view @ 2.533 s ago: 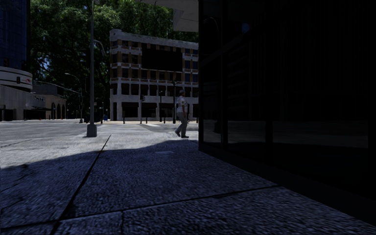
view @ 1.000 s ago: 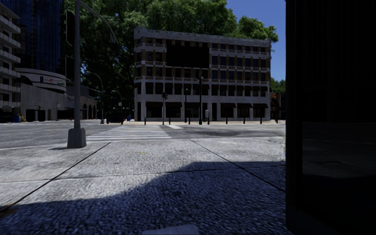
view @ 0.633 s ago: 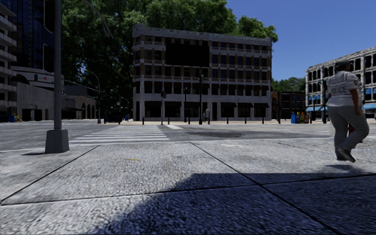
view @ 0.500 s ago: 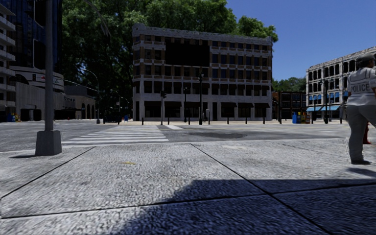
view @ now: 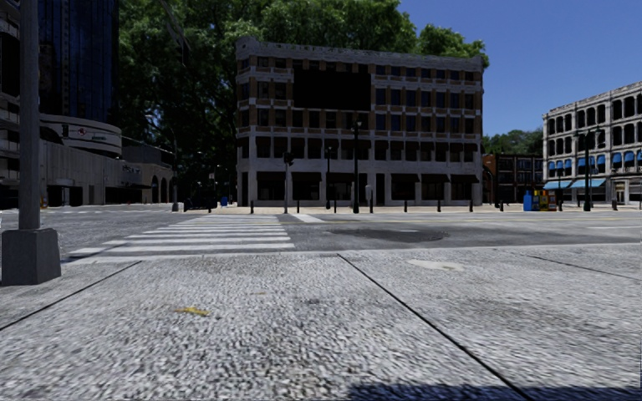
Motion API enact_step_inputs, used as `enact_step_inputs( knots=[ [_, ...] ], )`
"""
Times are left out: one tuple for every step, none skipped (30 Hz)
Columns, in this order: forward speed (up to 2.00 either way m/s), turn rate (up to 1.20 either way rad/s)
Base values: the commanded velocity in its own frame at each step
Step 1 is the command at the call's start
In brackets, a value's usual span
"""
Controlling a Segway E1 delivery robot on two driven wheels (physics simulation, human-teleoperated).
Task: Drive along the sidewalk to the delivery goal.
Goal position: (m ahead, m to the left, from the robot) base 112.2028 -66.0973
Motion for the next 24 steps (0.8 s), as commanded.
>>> enact_step_inputs(
  knots=[
    [2.0, 0.24],
    [2.0, 0.24],
    [2.0, 0.24],
    [2.0, 0.25],
    [2.0, 0.25],
    [2.0, 0.25],
    [2.0, 0.25],
    [2.0, 0.26],
    [2.0, 0.26],
    [2.0, 0.26],
    [2.0, 0.26],
    [2.0, 0.26],
    [2.0, 0.26],
    [2.0, 0.26],
    [2.0, 0.26],
    [2.0, 0.26],
    [2.0, 0.26],
    [2.0, 0.26],
    [2.0, 0.26],
    [2.0, 0.26],
    [2.0, 0.26],
    [2.0, 0.26],
    [2.0, 0.26],
    [2.0, 0.26]
  ],
)
